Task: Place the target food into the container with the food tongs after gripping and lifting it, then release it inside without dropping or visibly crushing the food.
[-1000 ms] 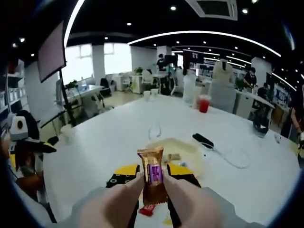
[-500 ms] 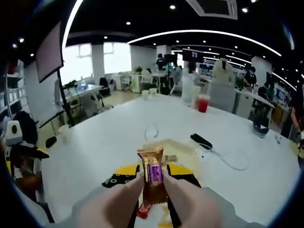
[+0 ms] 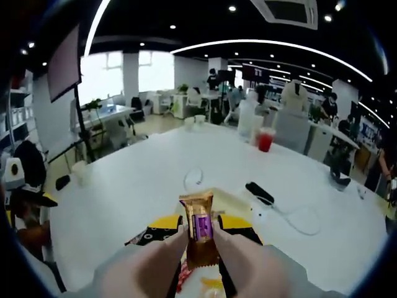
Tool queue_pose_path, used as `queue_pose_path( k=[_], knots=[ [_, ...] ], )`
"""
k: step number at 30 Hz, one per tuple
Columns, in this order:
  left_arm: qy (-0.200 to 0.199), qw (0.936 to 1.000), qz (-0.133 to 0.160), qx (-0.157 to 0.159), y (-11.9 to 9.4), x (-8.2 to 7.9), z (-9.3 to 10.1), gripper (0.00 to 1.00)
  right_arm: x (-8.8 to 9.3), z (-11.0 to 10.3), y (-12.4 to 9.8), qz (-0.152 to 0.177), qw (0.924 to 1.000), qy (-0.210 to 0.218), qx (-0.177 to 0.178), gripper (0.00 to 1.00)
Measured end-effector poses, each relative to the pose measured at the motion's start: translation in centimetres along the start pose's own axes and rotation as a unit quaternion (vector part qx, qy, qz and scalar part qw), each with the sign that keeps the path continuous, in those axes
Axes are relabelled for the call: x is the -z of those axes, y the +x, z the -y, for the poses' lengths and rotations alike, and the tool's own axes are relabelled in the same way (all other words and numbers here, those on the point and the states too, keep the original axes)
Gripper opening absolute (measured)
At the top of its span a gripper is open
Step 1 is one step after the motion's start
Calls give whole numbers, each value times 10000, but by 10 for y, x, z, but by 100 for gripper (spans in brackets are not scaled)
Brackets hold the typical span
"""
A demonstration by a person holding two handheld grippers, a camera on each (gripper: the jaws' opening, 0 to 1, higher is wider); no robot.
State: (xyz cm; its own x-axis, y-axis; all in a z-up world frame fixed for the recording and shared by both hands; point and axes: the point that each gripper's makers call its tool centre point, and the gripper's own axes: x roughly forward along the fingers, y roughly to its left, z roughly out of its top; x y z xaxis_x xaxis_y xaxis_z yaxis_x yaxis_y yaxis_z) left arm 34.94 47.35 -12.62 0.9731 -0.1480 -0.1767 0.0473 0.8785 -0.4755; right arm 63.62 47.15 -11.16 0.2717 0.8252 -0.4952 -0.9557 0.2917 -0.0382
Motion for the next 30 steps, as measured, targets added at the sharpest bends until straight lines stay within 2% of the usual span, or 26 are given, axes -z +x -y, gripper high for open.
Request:
queue_pose_path(
  k=[5, 12, 16, 19, 26, 30],
  knots=[
    [-47, 9999, 88, 56, 5, -8, 3, 99, -5, 10, 10, -16, 10000, 43, 34, 21],
    [35, 10000, -47, 77, 2, -2, 1, 99, -10, 17, 22, -70, 10000, 42, 20, 21],
    [-46, 10000, -8, 35, -1, -1, 0, 99, -14, 20, 28, -123, 9999, -42, 3, 21],
    [-69, 10000, 0, -5, -2, 1, -2, 99, -24, 31, 36, -150, 9998, -138, 2, 21],
    [-121, 9998, 86, -129, -7, -1, -9, 99, -41, 37, 44, -145, 9995, -297, -6, 21],
    [-140, 9996, 100, -207, -10, -1, -12, 99, -44, 45, 53, -174, 9993, -342, -6, 21]
  ],
)
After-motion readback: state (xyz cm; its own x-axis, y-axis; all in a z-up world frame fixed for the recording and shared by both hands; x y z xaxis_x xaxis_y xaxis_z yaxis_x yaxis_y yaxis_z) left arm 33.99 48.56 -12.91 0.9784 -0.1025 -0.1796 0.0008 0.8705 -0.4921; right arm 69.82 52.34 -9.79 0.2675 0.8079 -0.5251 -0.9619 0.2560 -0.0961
